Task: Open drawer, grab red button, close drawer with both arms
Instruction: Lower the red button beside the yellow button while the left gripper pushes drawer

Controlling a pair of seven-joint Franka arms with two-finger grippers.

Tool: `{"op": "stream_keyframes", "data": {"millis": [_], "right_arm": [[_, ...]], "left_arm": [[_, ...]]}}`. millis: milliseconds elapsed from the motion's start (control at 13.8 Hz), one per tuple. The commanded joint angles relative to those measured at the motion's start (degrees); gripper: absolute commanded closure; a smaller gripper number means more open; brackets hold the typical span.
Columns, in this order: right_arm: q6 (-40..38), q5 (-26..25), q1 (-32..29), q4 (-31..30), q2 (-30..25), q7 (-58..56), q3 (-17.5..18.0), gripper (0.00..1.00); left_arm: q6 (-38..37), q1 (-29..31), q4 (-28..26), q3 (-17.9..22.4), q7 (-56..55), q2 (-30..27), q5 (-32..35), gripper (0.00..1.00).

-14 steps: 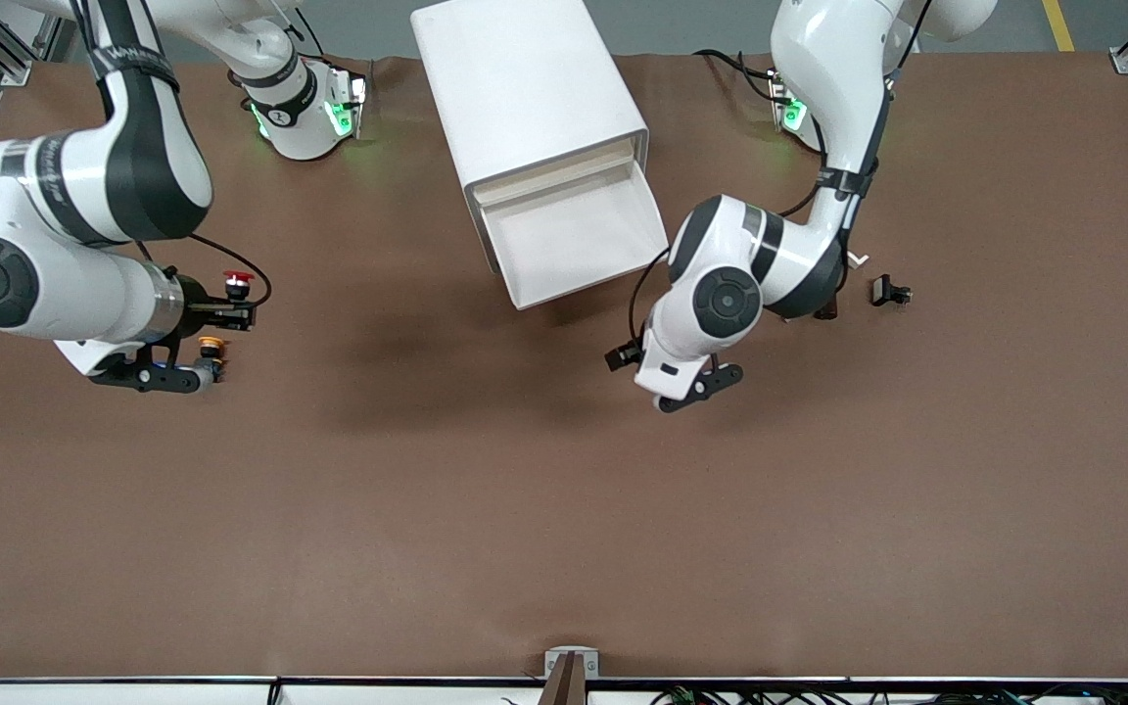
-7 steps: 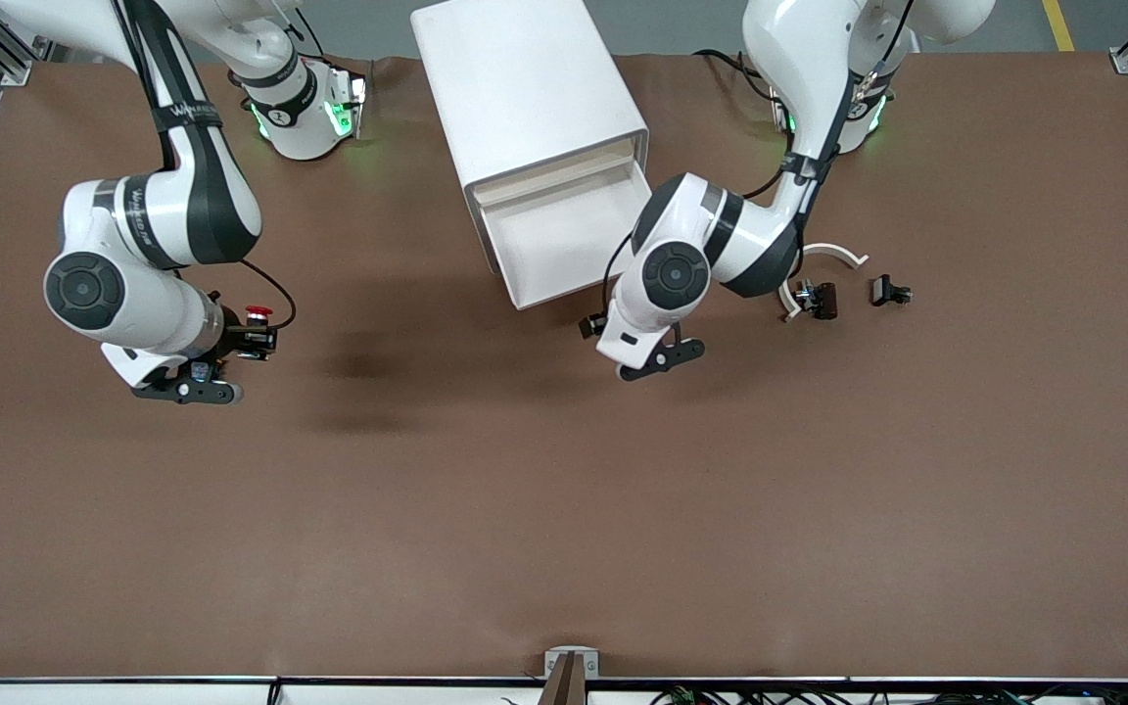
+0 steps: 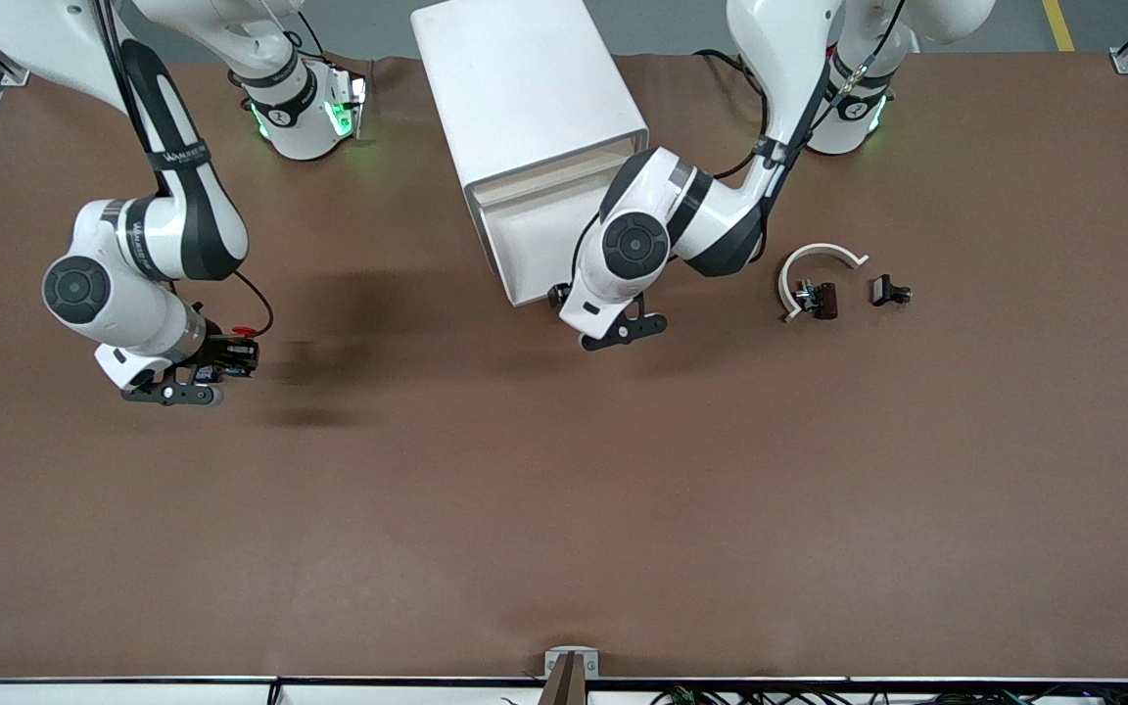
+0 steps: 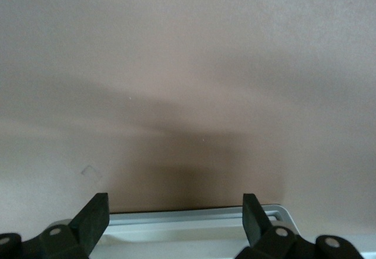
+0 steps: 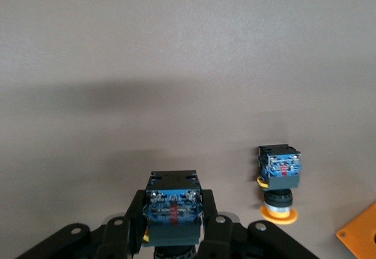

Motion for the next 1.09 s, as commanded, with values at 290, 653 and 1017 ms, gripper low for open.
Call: {"op": "stream_keyframes", "data": {"millis": [290, 653, 1017], "right_arm": [[4.2, -1.3, -1.9, 0.0, 5.4, 0.0, 0.9, 0.74], [6.2, -1.3, -2.5, 0.1, 7.4, 0.0, 0.9, 0.74], [8.3, -1.3, -2.8, 0.2, 8.7, 0.0, 0.9, 0.69]], "left_arm": [[-1.2, -0.1, -2.8, -4.1, -1.8, -2.0, -4.9, 0.0], [-1.2, -0.3, -3.4, -6.2, -3.9, -1.8, -5.0, 0.0], [-1.5, -0.2, -3.8, -8.2, -4.3, -1.8, -7.2, 0.0]]}}
